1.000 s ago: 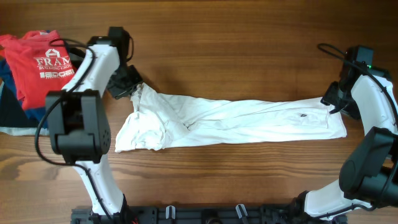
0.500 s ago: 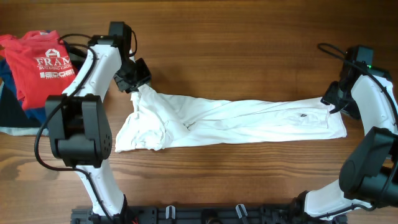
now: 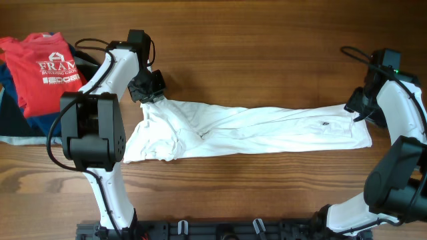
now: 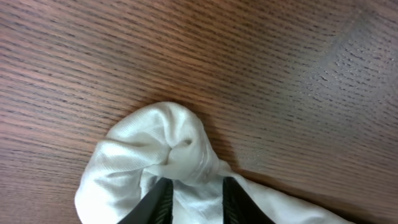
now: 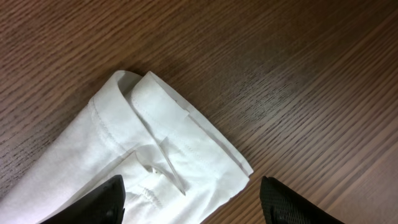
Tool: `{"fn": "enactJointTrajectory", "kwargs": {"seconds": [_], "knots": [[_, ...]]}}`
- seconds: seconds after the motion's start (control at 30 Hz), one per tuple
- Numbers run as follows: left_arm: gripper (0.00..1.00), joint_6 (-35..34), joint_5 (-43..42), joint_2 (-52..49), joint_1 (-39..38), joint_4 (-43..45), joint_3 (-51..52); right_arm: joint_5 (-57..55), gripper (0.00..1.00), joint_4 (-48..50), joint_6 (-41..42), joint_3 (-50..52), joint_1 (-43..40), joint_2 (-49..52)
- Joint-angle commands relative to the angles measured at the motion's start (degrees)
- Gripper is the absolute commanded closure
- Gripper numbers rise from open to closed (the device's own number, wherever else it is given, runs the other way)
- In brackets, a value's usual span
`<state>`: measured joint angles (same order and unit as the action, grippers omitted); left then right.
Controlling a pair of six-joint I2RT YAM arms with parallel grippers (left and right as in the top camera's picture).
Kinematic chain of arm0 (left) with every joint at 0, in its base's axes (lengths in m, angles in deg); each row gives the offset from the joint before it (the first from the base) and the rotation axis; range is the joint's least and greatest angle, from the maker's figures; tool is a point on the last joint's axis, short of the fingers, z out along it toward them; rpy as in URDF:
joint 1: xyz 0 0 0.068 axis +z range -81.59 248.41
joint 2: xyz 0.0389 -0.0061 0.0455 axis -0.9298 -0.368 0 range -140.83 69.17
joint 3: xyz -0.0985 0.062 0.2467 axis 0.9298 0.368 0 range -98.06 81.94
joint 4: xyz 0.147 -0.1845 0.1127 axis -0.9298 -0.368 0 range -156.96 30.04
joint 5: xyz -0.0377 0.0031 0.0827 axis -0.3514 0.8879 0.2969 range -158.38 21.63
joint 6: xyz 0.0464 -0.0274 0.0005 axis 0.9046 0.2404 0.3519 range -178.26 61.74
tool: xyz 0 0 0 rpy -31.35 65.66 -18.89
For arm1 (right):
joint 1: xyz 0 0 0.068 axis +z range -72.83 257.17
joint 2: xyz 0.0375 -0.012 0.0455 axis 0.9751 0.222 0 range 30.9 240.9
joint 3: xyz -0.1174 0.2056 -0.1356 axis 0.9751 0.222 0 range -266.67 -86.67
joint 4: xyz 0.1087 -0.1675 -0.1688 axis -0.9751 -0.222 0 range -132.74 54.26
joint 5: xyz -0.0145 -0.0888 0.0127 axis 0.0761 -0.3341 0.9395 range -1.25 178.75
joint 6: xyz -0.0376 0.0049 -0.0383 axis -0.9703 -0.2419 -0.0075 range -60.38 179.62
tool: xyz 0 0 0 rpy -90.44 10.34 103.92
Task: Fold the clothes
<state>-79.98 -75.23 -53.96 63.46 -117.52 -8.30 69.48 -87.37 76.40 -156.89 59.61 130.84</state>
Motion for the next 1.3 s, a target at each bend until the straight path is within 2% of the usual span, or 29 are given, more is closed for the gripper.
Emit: {"fn": "enactJointTrajectory", "kwargs": {"seconds": [0.0, 0.13, 0.23, 0.37, 0.57, 0.63, 0.77, 0.9, 0.97, 1.07, 1.27], "knots": [[0.72, 2.05, 2.08, 1.18, -0.09, -0.13, -0.72, 0.52, 0.3, 0.0, -0.31, 0.55, -0.15, -1.27], [0.71, 1.84, 4.37, 3.15, -0.09, -0.02, -0.96, 0.52, 0.3, 0.04, -0.31, 0.52, -0.15, -1.27], [0.71, 1.84, 4.37, 3.06, -0.09, 0.07, -0.94, 0.52, 0.3, 0.07, -0.28, 0.52, -0.15, -1.27], [0.66, 1.88, 4.35, 3.06, -0.09, 0.96, -0.94, 0.52, 0.3, 0.04, -0.31, 0.55, -0.15, -1.27], [0.65, 2.03, 4.35, 2.08, -0.9, 2.05, -0.83, 0.52, 0.3, 0.17, -0.33, 0.52, -0.15, -1.27], [0.69, 2.03, 4.37, 1.2, -1.73, 2.14, -0.83, 0.52, 0.3, 0.15, -0.31, 0.52, -0.15, -1.27], [0.96, 2.01, 5.57, 1.09, -2.23, 2.34, -0.85, 0.52, 0.3, 0.11, -0.31, 0.52, -0.15, -1.27], [0.96, 1.51, 10.78, 1.25, -1.7, 0.35, -0.85, 0.52, 0.3, 0.11, -0.31, 0.52, -0.15, -1.27], [0.96, -1.68, 14.03, 1.75, -1.09, -2.21, -0.85, 0.52, 0.3, 0.11, -0.31, 0.52, -0.15, -1.27], [0.96, -10.16, 17.9, 3.98, 0.24, -7.76, -0.85, 0.52, 0.3, 0.0, -0.31, 0.52, -0.15, -1.27], [0.96, -12.02, 9.97, 7.43, 2.03, -12.98, -0.85, 0.52, 0.3, 0.09, -0.31, 0.52, -0.15, -1.27]]}}
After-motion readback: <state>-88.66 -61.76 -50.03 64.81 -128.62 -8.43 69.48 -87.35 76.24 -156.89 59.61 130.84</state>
